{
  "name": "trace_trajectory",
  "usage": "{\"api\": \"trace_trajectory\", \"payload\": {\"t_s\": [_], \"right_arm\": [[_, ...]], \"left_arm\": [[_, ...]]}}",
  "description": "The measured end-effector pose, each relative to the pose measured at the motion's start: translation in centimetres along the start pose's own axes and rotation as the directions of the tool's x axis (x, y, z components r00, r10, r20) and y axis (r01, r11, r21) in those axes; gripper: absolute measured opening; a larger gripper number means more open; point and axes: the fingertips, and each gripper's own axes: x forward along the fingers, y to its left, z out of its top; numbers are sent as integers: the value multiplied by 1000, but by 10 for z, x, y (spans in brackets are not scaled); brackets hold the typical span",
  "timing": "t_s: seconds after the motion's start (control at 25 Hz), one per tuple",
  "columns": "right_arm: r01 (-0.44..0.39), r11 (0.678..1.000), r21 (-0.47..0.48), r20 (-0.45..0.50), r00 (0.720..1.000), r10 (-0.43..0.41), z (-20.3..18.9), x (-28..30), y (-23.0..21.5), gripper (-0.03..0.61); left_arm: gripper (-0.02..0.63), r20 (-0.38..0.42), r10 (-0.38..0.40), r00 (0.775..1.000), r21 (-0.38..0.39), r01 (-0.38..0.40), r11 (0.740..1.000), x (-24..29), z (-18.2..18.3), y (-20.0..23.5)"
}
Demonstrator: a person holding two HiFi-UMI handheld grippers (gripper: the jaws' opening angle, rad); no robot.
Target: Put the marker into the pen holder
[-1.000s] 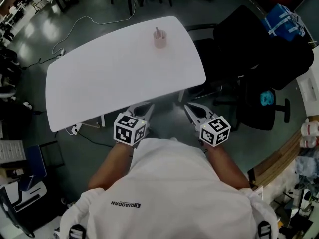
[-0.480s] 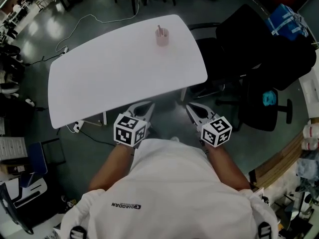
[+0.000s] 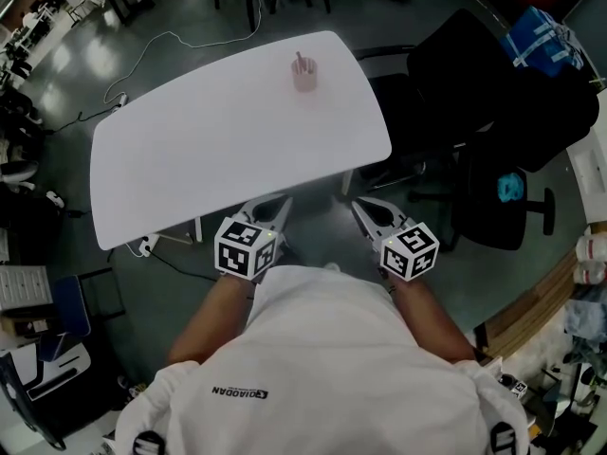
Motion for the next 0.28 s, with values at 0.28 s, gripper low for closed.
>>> {"api": "trace_trajectory", "payload": {"t_s": [0.28], "right_arm": [[0,1000,-2,-4,1000,0,1,2,1,18]], "left_arm": [[26,0,-6,1000,2,6,1000,0,3,1]]}}
